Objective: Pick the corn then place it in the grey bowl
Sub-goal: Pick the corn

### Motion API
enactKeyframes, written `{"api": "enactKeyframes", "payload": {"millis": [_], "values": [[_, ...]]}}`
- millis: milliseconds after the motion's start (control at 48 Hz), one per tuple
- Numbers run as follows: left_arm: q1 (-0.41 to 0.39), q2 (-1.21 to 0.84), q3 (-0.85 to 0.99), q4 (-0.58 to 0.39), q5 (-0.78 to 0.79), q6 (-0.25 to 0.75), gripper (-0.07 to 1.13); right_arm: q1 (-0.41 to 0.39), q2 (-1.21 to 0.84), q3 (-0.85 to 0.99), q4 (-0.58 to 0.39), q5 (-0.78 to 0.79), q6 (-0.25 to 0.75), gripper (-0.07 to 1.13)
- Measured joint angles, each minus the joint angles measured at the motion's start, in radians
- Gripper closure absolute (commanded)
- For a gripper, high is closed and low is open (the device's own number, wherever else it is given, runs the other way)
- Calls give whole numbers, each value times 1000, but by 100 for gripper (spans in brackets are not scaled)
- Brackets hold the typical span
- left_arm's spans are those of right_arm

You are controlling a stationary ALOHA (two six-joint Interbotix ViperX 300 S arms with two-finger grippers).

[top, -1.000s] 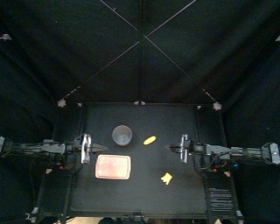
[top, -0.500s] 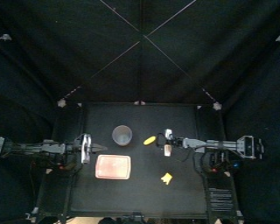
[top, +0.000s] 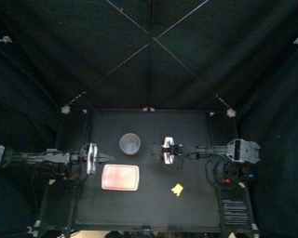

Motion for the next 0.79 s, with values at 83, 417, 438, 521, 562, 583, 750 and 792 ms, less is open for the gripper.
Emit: {"api": "enactKeyframes", "payload": {"millis": [83, 417, 438, 521, 562, 583, 750, 792], "values": [[0, 0, 3, 0, 0, 0, 109, -26, 29, -25, 0, 9, 6, 1], [0, 0, 5, 0, 0, -2, 109, -87, 89, -61, 83, 14, -40, 3], [0, 0, 5, 0, -2, -2, 109, -87, 89, -61, 89, 14, -43, 3], [0, -2, 5, 0, 0, -2, 109, -86, 95, -60, 114, 14, -49, 6], [0, 0, 5, -2, 0, -3, 109, -86, 100, -60, 118, 12, -48, 9], [0, 0, 6, 0, 0, -2, 109, -86, 103, -60, 118, 12, -49, 11], [0, 0, 5, -2, -2, -3, 109, -86, 123, -61, 124, 11, -52, 36], [-2, 0, 6, 0, 0, -2, 109, -84, 126, -64, 124, 9, -49, 41]]}}
